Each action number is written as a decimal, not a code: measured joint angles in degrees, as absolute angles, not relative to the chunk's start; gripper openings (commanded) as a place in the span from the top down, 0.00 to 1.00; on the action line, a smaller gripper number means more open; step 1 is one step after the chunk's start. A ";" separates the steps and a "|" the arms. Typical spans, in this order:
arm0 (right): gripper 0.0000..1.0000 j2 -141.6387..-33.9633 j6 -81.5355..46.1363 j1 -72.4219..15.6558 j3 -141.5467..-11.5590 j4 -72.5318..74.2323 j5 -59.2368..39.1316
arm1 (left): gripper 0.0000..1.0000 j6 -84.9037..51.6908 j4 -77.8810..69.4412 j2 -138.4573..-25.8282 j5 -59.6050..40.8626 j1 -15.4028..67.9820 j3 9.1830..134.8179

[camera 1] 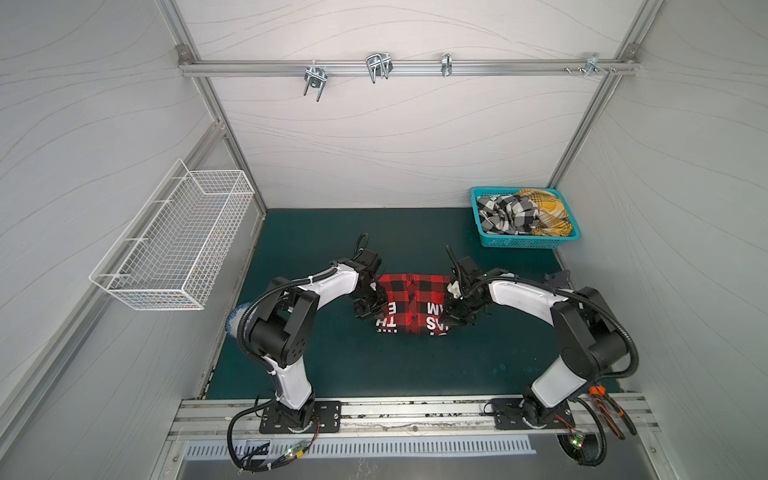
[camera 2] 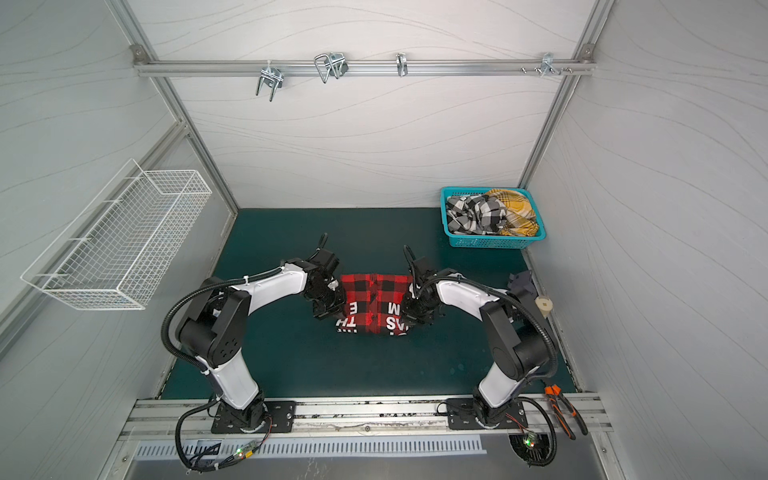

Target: Fold and stack the long sleeve shirts

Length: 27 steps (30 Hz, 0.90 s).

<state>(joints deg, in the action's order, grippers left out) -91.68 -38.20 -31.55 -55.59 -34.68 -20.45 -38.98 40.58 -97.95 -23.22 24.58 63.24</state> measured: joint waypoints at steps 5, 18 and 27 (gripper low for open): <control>0.71 -87.81 -37.52 -33.08 -62.08 -37.93 -18.63 | 0.67 -38.35 42.48 -89.36 -21.93 19.18 64.97; 0.75 -107.48 -38.79 -35.86 -73.60 -34.46 -23.44 | 0.69 -38.11 39.22 -93.45 -29.93 10.50 58.30; 0.58 -111.68 -37.52 -33.21 -78.41 -35.68 -24.93 | 0.62 -40.64 25.98 -93.54 -35.18 10.52 51.46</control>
<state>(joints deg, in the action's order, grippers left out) -111.68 -37.52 -33.21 -78.41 -35.68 -24.93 -40.64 25.98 -93.54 -35.18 10.52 51.46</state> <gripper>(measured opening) 0.386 0.376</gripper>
